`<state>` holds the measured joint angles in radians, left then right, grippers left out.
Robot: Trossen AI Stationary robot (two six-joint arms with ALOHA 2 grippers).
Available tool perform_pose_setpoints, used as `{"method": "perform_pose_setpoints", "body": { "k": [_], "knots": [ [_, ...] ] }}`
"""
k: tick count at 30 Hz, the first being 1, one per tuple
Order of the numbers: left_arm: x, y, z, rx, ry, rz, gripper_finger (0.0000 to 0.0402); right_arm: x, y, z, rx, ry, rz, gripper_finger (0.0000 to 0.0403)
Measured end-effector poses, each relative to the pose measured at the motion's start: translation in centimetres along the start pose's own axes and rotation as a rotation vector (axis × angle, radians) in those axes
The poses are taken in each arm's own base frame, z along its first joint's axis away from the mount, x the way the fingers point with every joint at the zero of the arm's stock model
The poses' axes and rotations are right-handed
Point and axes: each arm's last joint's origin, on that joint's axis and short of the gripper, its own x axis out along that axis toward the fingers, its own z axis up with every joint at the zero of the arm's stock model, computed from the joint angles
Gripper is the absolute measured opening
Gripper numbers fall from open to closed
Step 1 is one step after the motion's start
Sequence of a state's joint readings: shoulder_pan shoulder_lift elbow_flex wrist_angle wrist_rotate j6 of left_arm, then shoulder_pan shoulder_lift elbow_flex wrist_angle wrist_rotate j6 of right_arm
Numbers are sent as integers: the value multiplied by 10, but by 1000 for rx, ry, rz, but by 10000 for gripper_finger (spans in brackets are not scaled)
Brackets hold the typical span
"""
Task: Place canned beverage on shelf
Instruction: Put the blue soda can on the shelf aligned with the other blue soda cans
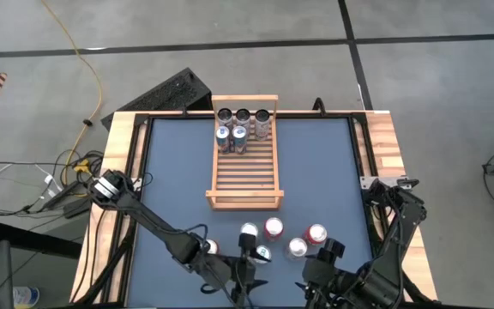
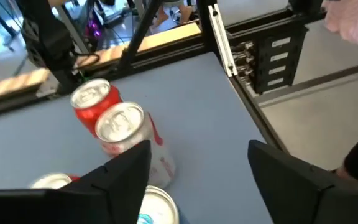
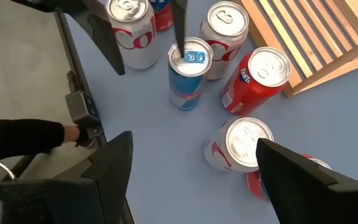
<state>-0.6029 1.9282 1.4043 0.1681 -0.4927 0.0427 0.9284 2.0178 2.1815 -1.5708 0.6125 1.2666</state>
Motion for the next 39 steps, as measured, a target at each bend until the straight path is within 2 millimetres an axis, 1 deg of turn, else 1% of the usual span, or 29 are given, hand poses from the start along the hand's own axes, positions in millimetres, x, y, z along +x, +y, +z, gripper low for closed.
{"method": "perform_pose_setpoints", "body": {
  "k": [3,5,8,11,16,20,22,26,29,34,39],
  "knots": [
    [0,1,7,40,2,31,283,0,0,0,1,0,0,311],
    [-1,4,12,34,14,114,289,0,0,0,1,0,0,311],
    [-1,9,11,42,95,151,290,0,0,0,1,0,0,311],
    [1,14,6,2,162,140,290,0,0,0,1,0,0,311],
    [3,18,8,-57,156,112,291,0,0,0,-5,0,0,311],
    [10,17,2,-77,167,93,291,0,0,0,-7,0,0,311],
    [17,14,-5,-82,178,76,291,0,0,0,-8,0,0,311],
    [27,10,-19,-25,206,126,291,0,0,0,-9,0,1,311],
    [30,10,-24,2,216,165,291,0,0,0,-9,-1,3,311],
    [30,11,-28,-46,248,161,291,0,1,0,-7,-1,5,311],
    [29,11,-33,-53,293,133,291,0,1,0,-15,-1,5,311]
  ]
}}
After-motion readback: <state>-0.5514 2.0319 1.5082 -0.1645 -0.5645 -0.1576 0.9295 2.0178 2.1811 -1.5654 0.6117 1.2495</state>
